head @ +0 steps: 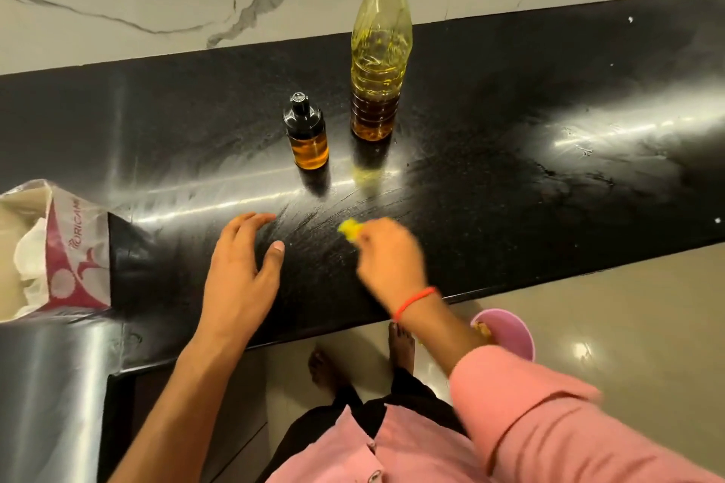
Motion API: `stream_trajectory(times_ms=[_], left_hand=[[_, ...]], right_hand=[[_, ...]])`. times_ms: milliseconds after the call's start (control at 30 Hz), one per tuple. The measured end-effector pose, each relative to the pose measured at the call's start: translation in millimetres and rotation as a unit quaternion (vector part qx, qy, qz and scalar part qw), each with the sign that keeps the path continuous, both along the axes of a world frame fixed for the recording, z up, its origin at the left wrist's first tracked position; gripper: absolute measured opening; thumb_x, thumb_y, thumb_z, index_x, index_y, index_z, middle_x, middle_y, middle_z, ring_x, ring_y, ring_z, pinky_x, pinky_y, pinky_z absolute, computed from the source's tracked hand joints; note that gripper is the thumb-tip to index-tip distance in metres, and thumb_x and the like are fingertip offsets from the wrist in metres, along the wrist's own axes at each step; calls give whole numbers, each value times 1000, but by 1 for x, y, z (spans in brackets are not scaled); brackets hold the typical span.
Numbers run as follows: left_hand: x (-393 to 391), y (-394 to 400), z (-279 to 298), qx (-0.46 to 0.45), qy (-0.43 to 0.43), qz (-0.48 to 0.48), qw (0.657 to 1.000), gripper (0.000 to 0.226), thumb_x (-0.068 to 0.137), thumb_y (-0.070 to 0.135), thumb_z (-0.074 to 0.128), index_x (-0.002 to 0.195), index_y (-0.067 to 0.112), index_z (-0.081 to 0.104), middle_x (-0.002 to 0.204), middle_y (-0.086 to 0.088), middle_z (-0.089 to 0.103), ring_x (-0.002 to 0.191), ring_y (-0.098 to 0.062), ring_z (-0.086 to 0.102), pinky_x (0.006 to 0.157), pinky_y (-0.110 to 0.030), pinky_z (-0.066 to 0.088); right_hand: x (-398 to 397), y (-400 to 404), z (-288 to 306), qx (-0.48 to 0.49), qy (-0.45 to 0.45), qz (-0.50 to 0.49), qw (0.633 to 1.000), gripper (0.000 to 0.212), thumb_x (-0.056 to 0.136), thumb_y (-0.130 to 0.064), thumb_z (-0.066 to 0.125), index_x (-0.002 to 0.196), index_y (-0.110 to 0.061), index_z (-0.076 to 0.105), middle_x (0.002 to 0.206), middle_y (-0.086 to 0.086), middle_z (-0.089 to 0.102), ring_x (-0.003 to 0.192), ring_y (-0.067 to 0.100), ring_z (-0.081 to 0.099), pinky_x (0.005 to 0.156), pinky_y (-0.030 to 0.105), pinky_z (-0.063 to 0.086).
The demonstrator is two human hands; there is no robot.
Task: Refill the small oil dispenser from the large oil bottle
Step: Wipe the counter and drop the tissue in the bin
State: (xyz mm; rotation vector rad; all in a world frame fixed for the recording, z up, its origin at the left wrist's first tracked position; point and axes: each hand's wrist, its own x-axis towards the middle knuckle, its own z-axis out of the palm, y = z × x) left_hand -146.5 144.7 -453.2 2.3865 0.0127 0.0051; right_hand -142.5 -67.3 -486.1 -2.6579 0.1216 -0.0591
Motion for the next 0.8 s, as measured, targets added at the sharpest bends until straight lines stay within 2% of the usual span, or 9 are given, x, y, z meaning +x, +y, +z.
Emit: stream_trajectory(times_ms=[100,200,267,333,433,533,600,667,800], left_hand=[[4,-6,0,-15,-1,-8,1000,39,98,12,60,136,21,57,145,-3,50,142,-17,40,115,-29,30],[7,-3,3,-11,13,-11,1000,45,97,8,57,139,22,54,152,-3,45,147,-15,34,118,-30,27],[5,9,3,-3,24,1,1000,48,97,8,57,142,24,51,156,-2,41,149,-15,31,118,-28,24],[-1,26,5,-1,24,23,999,50,97,8,56,144,24,48,156,-1,40,149,-14,31,119,-29,26],[-9,52,7,5,13,53,999,51,96,7,57,145,21,48,152,1,45,145,-14,37,118,-32,31],[-13,65,6,12,10,59,998,52,96,6,58,145,19,47,150,2,46,142,-13,39,115,-25,29],[-11,67,6,11,7,54,998,53,96,6,58,145,18,46,149,1,46,141,-14,40,114,-24,28],[-6,65,7,9,-3,45,999,53,95,5,58,145,16,47,149,-1,47,142,-17,39,117,-27,29],[1,64,8,-9,-18,35,999,53,95,2,56,146,17,46,150,0,46,142,-13,38,114,-17,25]], right_hand=[[-30,73,13,-7,46,204,978,14,72,-5,72,84,-9,66,83,11,63,76,36,65,54,38,51],[-27,64,16,-39,38,254,966,13,75,-9,71,87,-13,67,87,8,64,81,34,66,57,38,53],[-1,25,13,-77,30,178,981,5,83,-12,63,85,-13,67,89,11,67,85,37,67,65,41,55],[32,-29,12,-104,36,55,992,12,88,-13,58,85,-8,68,90,19,69,85,42,68,69,46,54],[67,-96,17,-91,45,-121,987,12,88,-11,61,92,-6,72,97,27,70,94,48,66,78,49,54],[79,-74,14,-41,56,-188,980,15,87,-9,63,98,-9,74,103,27,70,101,48,64,85,47,53],[72,-14,11,-25,46,-128,990,14,86,-11,63,94,-8,74,100,25,71,96,46,66,79,46,54],[50,55,6,-3,36,-11,999,11,85,-9,63,89,-6,73,95,22,70,91,44,67,75,44,53],[-14,155,7,-11,66,233,970,17,82,-8,65,98,-9,70,97,13,66,90,38,66,66,41,53]])
